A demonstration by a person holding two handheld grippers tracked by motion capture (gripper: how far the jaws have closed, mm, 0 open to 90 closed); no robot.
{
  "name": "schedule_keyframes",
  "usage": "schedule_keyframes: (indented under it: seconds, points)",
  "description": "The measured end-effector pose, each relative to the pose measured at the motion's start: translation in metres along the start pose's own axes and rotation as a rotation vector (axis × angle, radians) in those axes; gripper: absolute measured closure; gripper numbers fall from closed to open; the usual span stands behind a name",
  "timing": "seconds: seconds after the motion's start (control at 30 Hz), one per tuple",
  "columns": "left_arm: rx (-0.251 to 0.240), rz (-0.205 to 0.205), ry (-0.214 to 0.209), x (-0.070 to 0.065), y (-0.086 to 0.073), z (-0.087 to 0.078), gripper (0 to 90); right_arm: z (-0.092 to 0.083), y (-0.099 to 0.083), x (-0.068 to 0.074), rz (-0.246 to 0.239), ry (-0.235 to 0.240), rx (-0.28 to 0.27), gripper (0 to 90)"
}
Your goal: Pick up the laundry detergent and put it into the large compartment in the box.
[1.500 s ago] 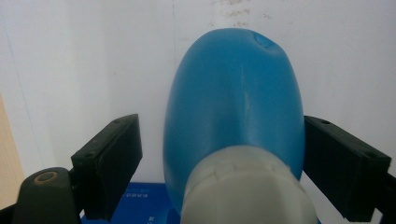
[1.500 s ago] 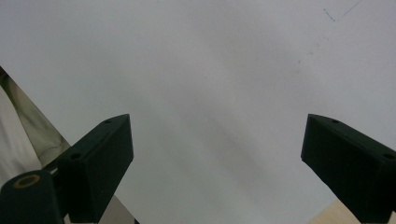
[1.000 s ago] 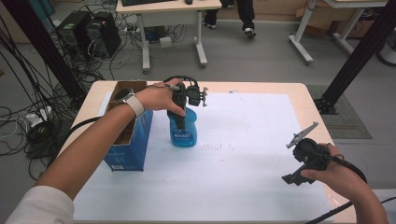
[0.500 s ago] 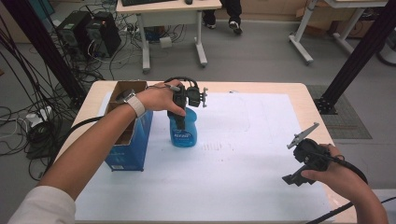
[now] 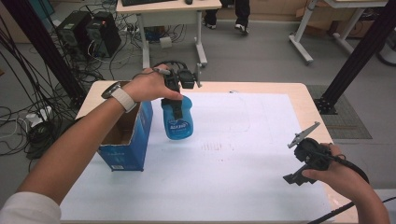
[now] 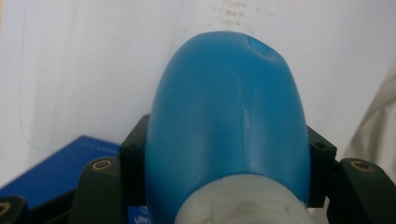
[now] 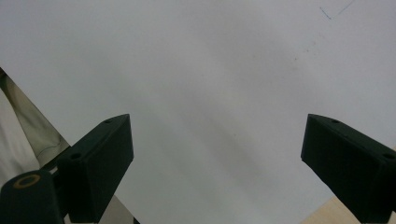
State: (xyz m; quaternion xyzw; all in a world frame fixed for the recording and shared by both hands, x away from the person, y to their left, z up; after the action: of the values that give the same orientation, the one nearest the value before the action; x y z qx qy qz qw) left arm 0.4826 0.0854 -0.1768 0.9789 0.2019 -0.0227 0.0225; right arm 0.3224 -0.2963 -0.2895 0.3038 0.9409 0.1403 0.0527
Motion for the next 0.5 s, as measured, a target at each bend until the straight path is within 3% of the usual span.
schedule_keyframes:
  seconds: [0.03,0.07,0.13,0.17,0.2,0.43,0.5]
  points:
    - [0.000,-0.035,-0.007,-0.003,-0.003,-0.010,38.0,0.001,0.000,0.000,-0.002,0.001,-0.001,9.2]
    - [0.000,-0.035,-0.007,-0.003,-0.003,-0.010,38.0,0.001,0.000,0.000,-0.002,0.001,-0.001,9.2]
    - [-0.003,-0.092,-0.020,-0.006,-0.007,-0.022,38.0,0.001,0.003,0.001,-0.009,0.002,-0.003,9.2]
    - [-0.003,-0.092,-0.020,-0.006,-0.007,-0.022,38.0,0.001,0.003,0.001,-0.009,0.002,-0.003,9.2]
    - [0.003,-0.137,-0.028,-0.007,-0.009,-0.028,38.0,0.000,0.005,0.002,-0.014,0.001,-0.007,9.3]
    - [-0.020,-0.264,-0.023,-0.010,-0.019,-0.050,37.9,-0.004,0.008,0.003,-0.032,-0.006,-0.013,9.3]
    - [-0.021,-0.284,-0.021,-0.010,-0.021,-0.052,37.9,-0.005,0.009,0.004,-0.035,-0.006,-0.017,9.4]
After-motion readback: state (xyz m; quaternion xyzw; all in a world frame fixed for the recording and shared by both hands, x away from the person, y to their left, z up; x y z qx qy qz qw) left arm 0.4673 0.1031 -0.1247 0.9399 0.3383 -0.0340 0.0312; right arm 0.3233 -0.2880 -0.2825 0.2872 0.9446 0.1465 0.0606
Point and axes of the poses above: each handheld gripper's, and its own axes: z roughly forward along the jaws, y roughly out of its top, x roughly to its left, the point moved 10 cm from there along z, roughly forward along the jaws, and after that the axes turned 5 degrees about -z, right-handed, at the moved point
